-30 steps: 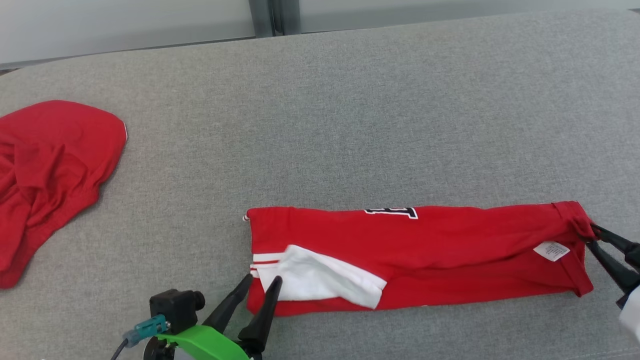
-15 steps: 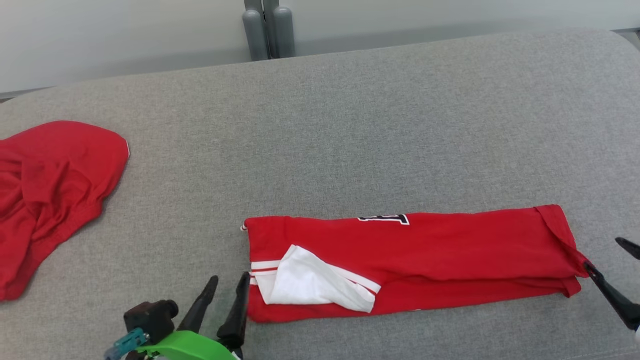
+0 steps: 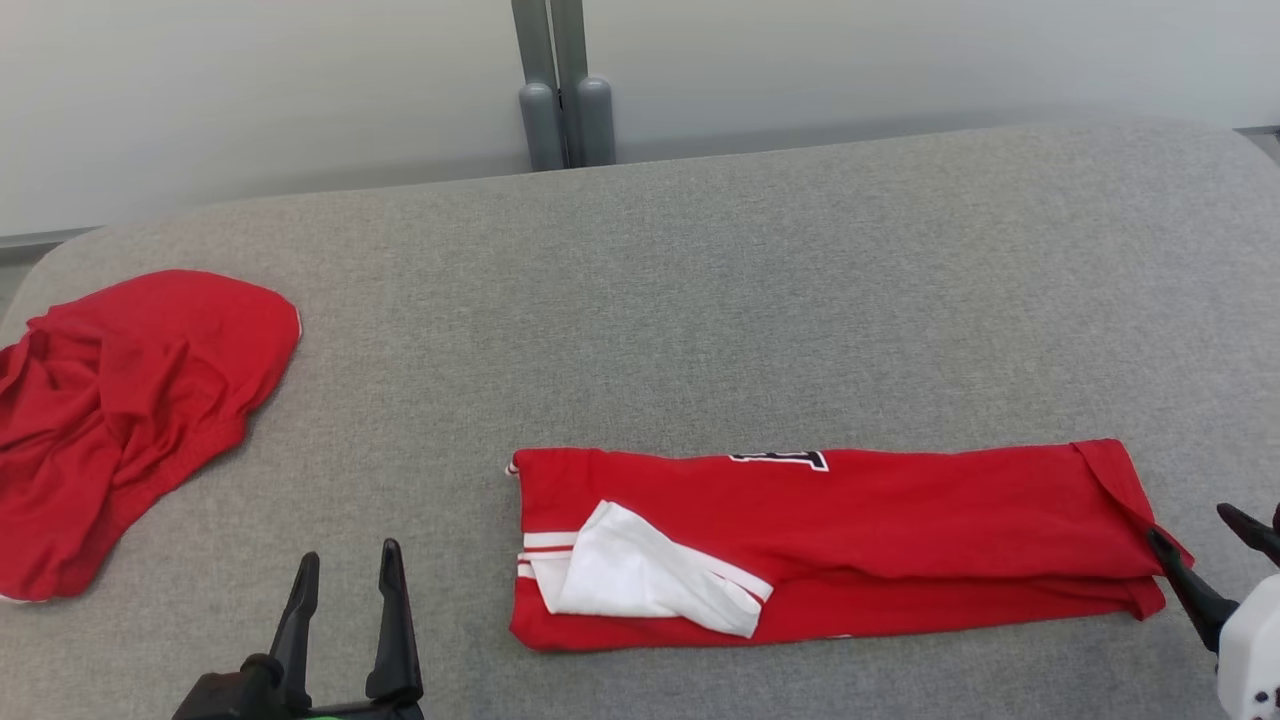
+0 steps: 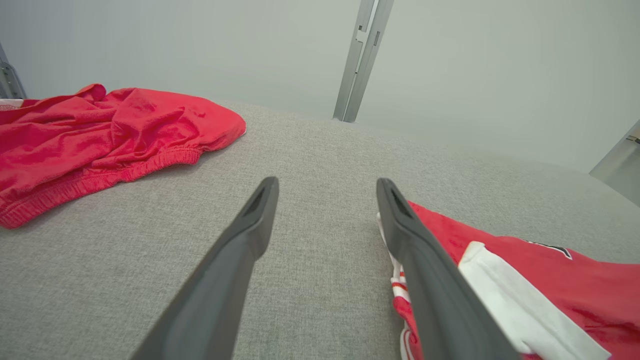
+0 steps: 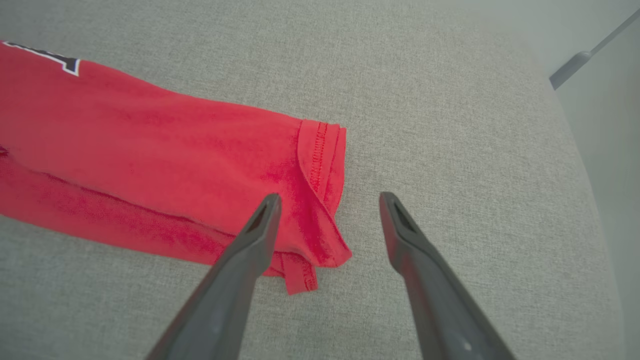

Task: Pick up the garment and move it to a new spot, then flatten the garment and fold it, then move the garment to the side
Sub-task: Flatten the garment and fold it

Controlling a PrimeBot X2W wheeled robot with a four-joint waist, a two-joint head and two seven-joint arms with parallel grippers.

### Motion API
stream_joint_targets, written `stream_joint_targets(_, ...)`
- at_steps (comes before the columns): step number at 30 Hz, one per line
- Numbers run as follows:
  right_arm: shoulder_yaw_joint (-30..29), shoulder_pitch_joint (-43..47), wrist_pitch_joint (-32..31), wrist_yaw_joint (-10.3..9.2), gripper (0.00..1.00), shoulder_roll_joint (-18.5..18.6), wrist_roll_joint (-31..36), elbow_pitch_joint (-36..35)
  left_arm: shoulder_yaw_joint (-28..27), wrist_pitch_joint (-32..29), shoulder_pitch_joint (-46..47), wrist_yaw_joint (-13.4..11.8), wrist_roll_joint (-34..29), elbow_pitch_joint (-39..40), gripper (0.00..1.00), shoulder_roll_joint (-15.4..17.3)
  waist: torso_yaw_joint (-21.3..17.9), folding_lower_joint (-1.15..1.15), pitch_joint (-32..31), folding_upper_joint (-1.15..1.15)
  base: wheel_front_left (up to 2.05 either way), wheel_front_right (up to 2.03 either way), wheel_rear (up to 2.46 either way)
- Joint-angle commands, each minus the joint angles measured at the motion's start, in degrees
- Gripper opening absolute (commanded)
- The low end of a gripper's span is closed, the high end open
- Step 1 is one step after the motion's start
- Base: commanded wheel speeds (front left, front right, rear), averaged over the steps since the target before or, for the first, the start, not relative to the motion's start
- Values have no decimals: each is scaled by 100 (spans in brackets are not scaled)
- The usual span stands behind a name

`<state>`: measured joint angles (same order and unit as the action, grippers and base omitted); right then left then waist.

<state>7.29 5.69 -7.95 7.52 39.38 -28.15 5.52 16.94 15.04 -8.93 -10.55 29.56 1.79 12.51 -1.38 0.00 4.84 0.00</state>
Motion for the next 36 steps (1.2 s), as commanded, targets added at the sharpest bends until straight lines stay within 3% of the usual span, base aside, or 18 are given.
stream_joint_targets(1,7,-204,-64,-5,100,-132,-28,126,-131,14,-106,103,-192,35,100,-134,163,0,122,0,0,0,0)
stream_joint_targets(6,77,-632,-232,-6,100,-544,-48,873,-489,15,-174,556,-769,-66,100,-576,410,0,285,0,0,0,0)
stream_joint_targets(14,-94,-1043,-461,-6,100,-983,-225,1890,-950,15,-275,1019,-1256,-119,100,-903,593,0,396,0,0,0,0)
stream_joint_targets(22,-289,-1250,-783,-10,100,-1017,-345,2350,-1125,16,-226,1202,-1367,-167,100,-961,668,0,446,0,0,0,0)
stream_joint_targets(26,188,-1293,-1294,21,100,-1280,-764,2352,-1089,16,-155,1167,-1208,-169,100,-963,701,0,471,0,0,0,0)
stream_joint_targets(28,338,-1329,-1272,31,0,-1321,-1050,2216,-1082,16,-138,1165,-1191,-182,100,-962,706,0,466,0,0,0,0)
stream_joint_targets(32,121,-1344,-1195,-3,0,-983,-1714,2152,-1111,16,-150,1166,-1203,-207,100,-961,720,0,434,0,0,0,0)
stream_joint_targets(36,-284,-1238,-1348,-15,0,-260,-2045,2291,-1219,16,-82,1210,-1322,-243,100,-960,827,0,463,0,0,0,0)
